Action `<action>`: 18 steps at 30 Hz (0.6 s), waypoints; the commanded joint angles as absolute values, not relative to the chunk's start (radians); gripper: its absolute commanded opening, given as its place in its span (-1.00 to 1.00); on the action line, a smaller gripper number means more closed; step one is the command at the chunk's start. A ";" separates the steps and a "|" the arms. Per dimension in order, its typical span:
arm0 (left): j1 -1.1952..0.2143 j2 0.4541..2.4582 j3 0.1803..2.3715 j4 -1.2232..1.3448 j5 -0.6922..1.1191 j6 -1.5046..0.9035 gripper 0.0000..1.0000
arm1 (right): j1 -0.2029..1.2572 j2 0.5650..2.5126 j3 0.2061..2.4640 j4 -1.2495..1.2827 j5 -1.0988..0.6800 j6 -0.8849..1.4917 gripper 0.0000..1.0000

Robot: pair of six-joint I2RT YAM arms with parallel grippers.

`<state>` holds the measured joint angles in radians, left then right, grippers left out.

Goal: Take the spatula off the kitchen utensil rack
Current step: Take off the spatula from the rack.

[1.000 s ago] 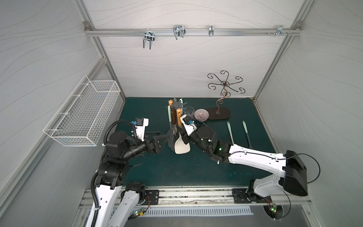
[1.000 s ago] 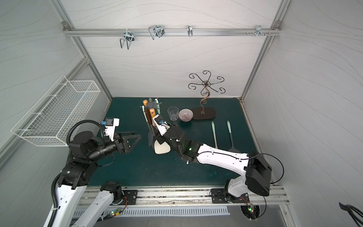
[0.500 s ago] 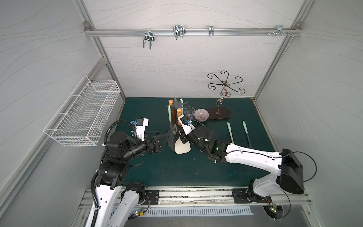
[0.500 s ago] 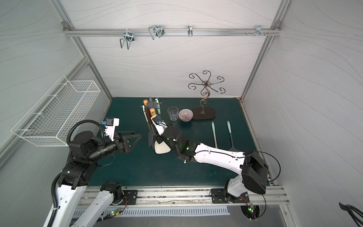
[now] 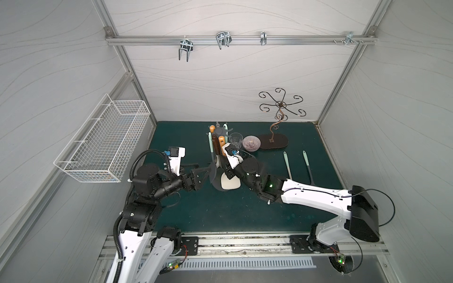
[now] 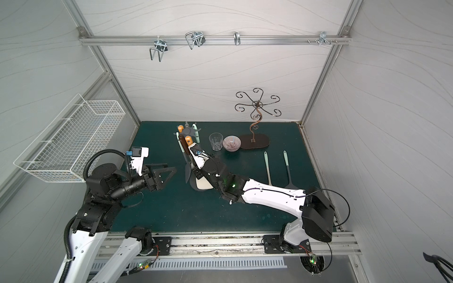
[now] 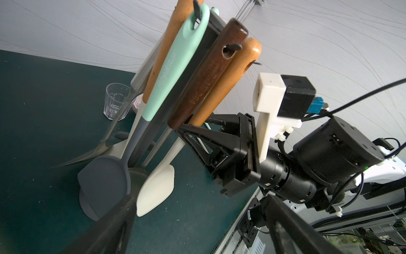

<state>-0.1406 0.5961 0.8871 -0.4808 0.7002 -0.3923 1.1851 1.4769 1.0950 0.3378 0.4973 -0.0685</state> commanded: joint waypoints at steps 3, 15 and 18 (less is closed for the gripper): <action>-0.147 0.594 0.888 -0.464 0.698 -0.368 0.90 | 1.206 1.451 1.103 0.321 0.476 -0.076 -1.00; -0.147 0.595 0.885 -0.461 0.695 -0.373 0.91 | 1.206 1.385 1.077 0.271 0.442 -0.032 -1.00; -0.146 0.597 0.884 -0.459 0.695 -0.374 0.90 | 1.206 1.370 1.070 0.270 0.415 -0.028 -1.00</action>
<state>-0.1406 0.5972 0.8818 -0.4812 0.6922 -0.3923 1.1946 1.4124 1.0775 0.2638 0.4477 -0.0437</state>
